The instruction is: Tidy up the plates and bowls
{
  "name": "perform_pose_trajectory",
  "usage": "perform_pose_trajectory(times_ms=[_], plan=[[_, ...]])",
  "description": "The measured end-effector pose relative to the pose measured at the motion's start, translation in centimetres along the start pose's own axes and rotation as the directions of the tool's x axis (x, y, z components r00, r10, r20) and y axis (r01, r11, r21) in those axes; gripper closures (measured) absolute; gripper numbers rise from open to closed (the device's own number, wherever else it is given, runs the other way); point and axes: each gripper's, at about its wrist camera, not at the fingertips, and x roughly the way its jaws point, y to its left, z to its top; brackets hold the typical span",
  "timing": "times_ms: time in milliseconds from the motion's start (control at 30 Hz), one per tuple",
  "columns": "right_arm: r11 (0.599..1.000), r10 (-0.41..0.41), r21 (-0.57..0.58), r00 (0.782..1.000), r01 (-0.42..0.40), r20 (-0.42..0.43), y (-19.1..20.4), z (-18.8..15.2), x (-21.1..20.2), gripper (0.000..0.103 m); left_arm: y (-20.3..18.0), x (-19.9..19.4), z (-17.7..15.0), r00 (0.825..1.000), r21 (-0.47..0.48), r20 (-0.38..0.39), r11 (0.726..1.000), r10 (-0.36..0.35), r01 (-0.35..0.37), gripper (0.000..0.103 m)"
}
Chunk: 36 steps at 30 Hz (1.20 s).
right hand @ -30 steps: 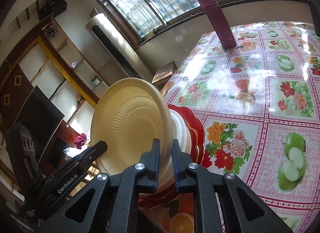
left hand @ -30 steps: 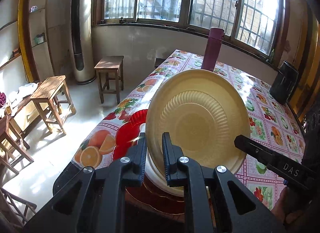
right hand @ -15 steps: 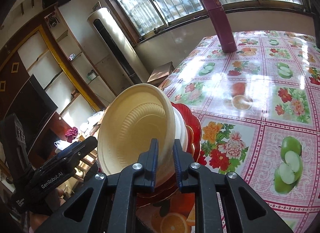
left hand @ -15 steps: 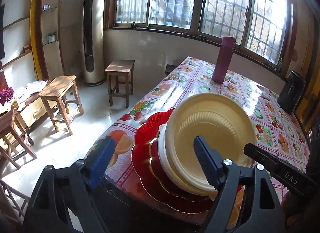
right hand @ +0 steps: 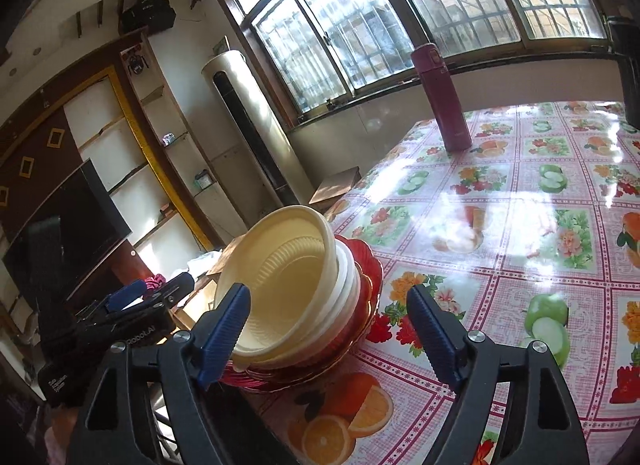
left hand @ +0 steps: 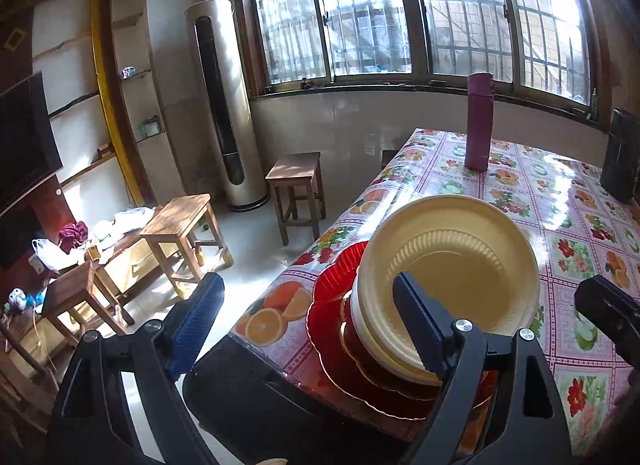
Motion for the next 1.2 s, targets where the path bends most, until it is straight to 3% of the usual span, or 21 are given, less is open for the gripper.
perform_pose_trajectory(times_ms=[200,567,733,900,1200], plan=[[0.991,-0.009,-0.131,0.996,0.022,0.093,2.2,-1.5,-2.7,0.014,0.2,-1.0,-0.2,0.999,-0.022,-0.014,0.999,-0.031,0.031,0.016],[0.983,-0.053,-0.169,0.995,0.067,0.085,3.3,-2.7,-2.5,0.014,0.2,-2.5,-1.4,0.995,-0.058,-0.053,0.995,-0.079,0.076,0.016],[0.983,-0.090,-0.152,0.993,0.102,0.082,3.7,-2.9,-2.2,0.014,1.2,-3.6,-1.8,0.996,-0.104,-0.028,0.991,-0.084,0.081,0.016],[0.993,-0.067,-0.097,0.997,0.071,0.041,3.3,-2.7,-1.5,0.014,1.7,-4.5,-2.0,0.999,-0.105,0.011,0.993,-0.048,0.049,0.016],[0.992,-0.041,-0.115,0.999,0.043,0.015,4.6,-2.9,-1.0,0.014,2.5,-4.3,-2.2,0.999,-0.113,-0.005,0.992,-0.049,0.048,0.016]])
